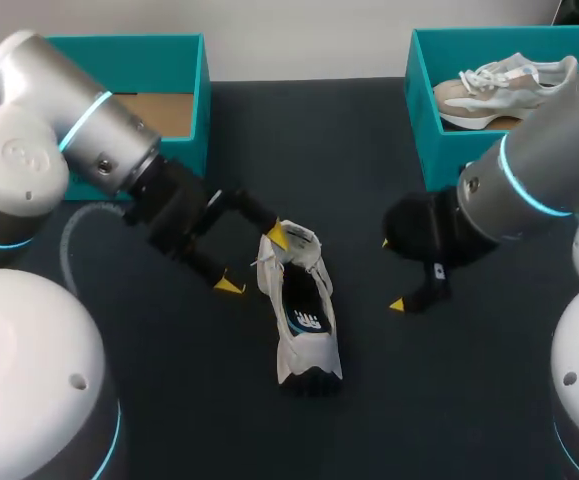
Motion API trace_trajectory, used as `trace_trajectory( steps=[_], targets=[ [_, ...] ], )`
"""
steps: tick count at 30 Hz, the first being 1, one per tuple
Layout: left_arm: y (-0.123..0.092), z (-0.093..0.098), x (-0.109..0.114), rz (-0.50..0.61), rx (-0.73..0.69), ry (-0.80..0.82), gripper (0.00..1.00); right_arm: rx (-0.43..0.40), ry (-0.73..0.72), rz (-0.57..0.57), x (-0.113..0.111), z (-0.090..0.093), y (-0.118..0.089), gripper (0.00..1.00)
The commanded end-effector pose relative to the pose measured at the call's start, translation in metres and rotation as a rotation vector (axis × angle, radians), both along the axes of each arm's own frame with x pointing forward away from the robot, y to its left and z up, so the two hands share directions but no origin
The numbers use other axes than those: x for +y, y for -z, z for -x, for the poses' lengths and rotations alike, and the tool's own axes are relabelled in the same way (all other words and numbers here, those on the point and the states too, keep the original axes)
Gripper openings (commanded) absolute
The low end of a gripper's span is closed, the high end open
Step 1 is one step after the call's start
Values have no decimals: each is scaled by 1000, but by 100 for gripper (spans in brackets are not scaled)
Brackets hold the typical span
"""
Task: Take the shoe out of the shoebox, open the shoe tongue, remove and reinsert the insole, then place the shoe into the shoebox
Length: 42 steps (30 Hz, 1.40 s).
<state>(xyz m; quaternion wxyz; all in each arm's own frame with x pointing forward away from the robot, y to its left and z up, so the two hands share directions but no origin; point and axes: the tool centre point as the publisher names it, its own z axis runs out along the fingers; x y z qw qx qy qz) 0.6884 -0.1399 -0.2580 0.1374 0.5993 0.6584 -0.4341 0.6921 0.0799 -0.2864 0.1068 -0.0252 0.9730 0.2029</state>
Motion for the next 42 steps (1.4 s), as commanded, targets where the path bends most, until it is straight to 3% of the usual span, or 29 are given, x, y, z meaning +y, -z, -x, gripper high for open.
trace_trajectory(
  steps=[1, 7, 13, 27, 28, 29, 31, 32, 39, 42],
  targets=[
    [0, 1, 0, -2, -2, -1, 100, 10, -30, 10, -31, 12, -68, 100],
    [0, 1, 0, -2, -2, -1, 100, 37, -58, 33, -41, 11, -107, 100],
    [0, 1, 0, -2, -2, -1, 100, 40, -37, 70, -45, 10, -129, 100],
    [-4, -20, -15, -310, -7, 116, 100, 40, -37, 70, -45, 10, -129, 100],
    [-4, -21, -17, -332, -12, 129, 78, 40, -37, 70, -45, 10, -129, 100],
    [-3, -22, -18, -349, -13, 137, 47, 40, -37, 70, -45, 10, -129, 100],
    [-3, -25, -20, -381, -6, 155, 5, 40, -37, 70, -45, 10, -129, 100],
    [-1, -26, -21, -400, -14, 154, 0, 40, -37, 70, -45, 10, -129, 100],
    [3, -33, -24, -523, -139, 198, 0, 40, -37, 70, -45, 10, -129, 100],
    [3, -33, -24, -523, -139, 198, 0, 40, -37, 70, -45, 10, -129, 100]
  ],
)
